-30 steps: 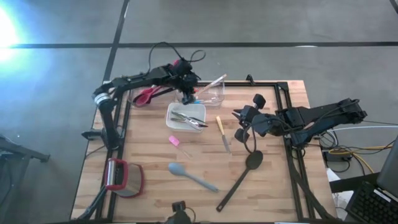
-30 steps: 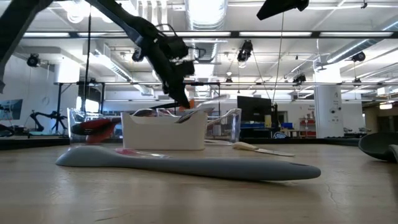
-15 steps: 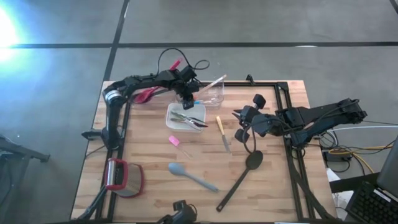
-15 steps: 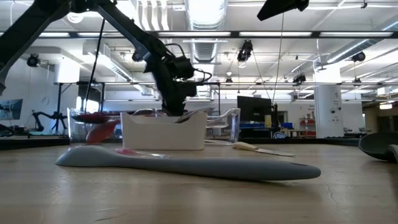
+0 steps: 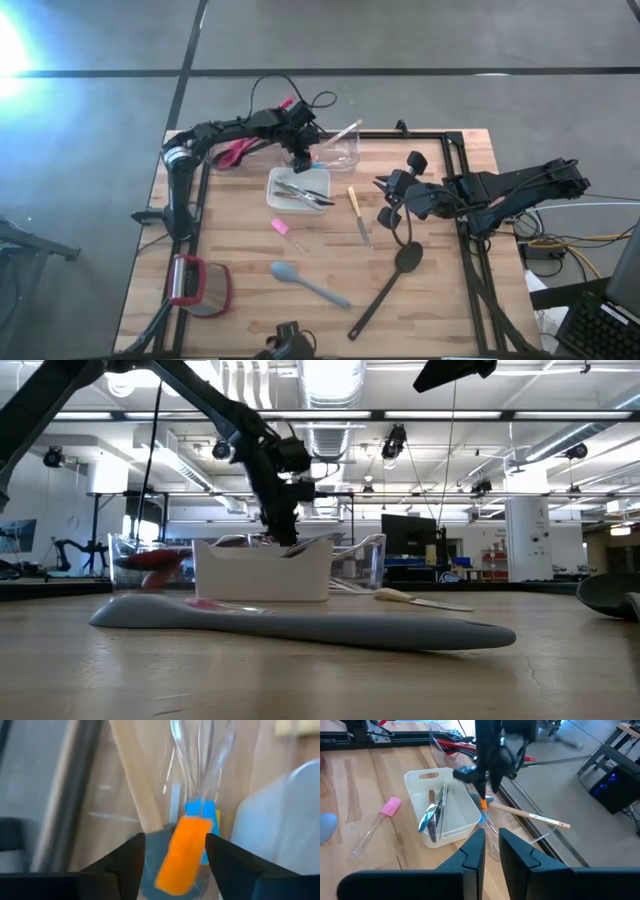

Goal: Pick & Place Kitchen Items
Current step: Put the orange spatula into the right transparent bin, then put the gray serving spoon into the left transparent bin

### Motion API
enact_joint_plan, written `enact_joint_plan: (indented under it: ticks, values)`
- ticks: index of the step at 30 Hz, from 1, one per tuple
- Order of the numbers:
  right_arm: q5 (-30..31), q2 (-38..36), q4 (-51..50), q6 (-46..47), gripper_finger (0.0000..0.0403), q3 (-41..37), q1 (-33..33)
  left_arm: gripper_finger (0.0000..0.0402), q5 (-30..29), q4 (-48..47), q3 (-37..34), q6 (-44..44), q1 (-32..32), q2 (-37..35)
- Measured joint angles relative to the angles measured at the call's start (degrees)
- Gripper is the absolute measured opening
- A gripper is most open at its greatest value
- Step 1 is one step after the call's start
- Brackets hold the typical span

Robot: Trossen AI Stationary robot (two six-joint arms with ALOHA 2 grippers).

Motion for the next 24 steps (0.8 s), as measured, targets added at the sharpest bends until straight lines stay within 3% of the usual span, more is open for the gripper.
enact_joint_plan:
  ticks: [8,13,18,24]
  values:
    - [0.0,0.0,0.0,0.6,0.0047,0.0,0.0,0.0228,0.2,-8.3,6.3,-2.0,-0.4,-5.9]
    - [-0.4,0.0,0.0,0.7,0.0047,0.0,0.0,0.0229,6.0,-11.6,6.8,-3.7,-1.1,-13.3]
    - [-3.8,0.0,0.1,0.2,0.0047,0.0,0.0,0.0229,14.2,-14.5,3.5,-4.2,-3.3,-21.6]
    - [-10.9,0.2,0.2,3.7,0.0047,0.0,0.0,0.0229,20.1,-11.6,-9.0,-5.6,-10.4,-31.7]
